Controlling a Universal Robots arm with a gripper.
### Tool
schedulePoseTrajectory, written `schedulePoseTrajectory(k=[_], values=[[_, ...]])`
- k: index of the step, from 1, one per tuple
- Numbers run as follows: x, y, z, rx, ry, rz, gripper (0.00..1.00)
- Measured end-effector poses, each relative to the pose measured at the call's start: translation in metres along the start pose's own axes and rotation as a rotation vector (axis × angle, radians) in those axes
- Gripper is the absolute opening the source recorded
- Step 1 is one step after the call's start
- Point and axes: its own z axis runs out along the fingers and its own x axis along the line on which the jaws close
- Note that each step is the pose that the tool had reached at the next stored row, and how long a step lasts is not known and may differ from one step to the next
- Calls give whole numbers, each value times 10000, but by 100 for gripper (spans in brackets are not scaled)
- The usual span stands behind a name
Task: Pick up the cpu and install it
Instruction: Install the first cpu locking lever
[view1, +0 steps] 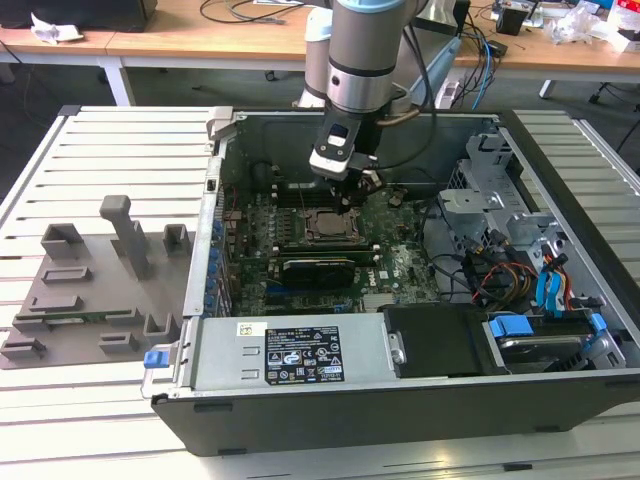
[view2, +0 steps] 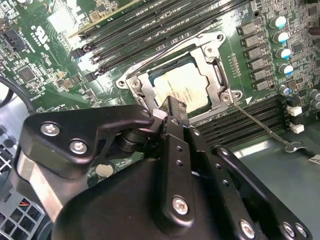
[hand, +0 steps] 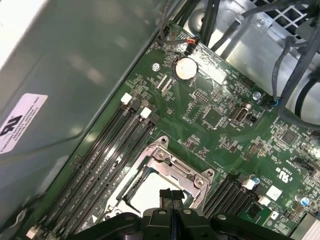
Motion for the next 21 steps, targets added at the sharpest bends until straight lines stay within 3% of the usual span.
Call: schedulePoseTrajectory(k=[2,4,16,21], values=[[0,0,0,-8,-10,-225,11],[0,0,0,-51,-61,-1344,11],[0,0,0,-83,-101,-2220,11],[0,0,0,-109,-131,-2908,11]])
